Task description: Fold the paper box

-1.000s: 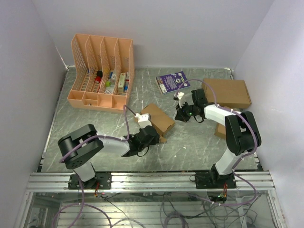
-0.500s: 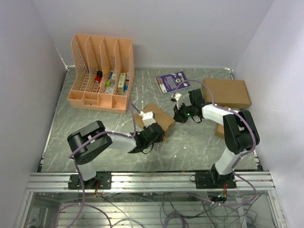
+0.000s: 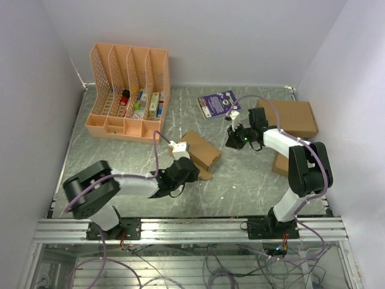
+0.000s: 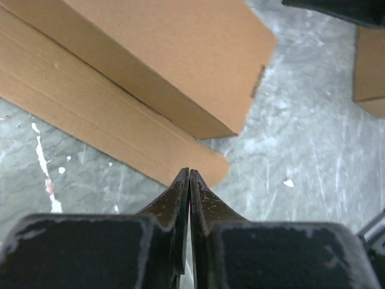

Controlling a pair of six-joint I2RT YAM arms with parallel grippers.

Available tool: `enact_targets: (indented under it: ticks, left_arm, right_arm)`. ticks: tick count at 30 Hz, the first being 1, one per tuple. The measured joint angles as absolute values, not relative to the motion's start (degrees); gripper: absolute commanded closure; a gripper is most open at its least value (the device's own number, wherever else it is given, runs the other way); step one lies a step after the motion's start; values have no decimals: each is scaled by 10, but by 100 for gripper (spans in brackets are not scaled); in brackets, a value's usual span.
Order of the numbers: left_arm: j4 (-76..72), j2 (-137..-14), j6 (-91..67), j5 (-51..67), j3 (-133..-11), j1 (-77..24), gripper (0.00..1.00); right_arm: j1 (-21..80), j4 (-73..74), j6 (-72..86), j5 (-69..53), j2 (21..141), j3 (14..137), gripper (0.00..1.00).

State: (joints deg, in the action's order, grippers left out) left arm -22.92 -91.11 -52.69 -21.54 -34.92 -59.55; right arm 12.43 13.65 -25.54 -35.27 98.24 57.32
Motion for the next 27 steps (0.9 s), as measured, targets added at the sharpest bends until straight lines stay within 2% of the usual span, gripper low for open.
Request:
enact_targets:
  ticks: [5, 8, 10, 13, 14, 16, 17, 19, 21, 27]
  left_arm:
    - [-244, -808, -427, -166, -300, -595, 80]
    - [-274, -759, -346, -118, -267, -596, 77]
    - [-294, -721, -294, -94, -238, -599, 59]
    - [-325, -668, -227, -76, -203, -603, 18]
    - [-348, -652, -209, -72, -189, -603, 11]
    - [-417, -636, -179, -70, -151, -605, 10]
    - [-462, -640, -166, -70, -126, -605, 13]
    - [-512, -660, -145, -67, -100, -605, 16]
    - [-544, -699, -110, -65, -93, -613, 15]
    - [-562, -817, 50, -144, -148, -745, 13]
  right_arm:
    - [103, 141, -278, -387, 952, 573, 88]
    - [101, 141, -307, -432, 931, 562, 78]
    - [97, 140, -332, -466, 909, 545, 70]
    - [92, 146, -387, -517, 877, 518, 63]
    - [91, 150, -410, -535, 867, 512, 63]
    - [91, 162, -450, -561, 858, 508, 63]
    - [91, 169, -470, -570, 858, 509, 62]
    - [91, 193, -510, -585, 862, 514, 62]
    - [91, 218, -548, -598, 870, 521, 62]
    - [91, 252, -605, -609, 871, 524, 62]
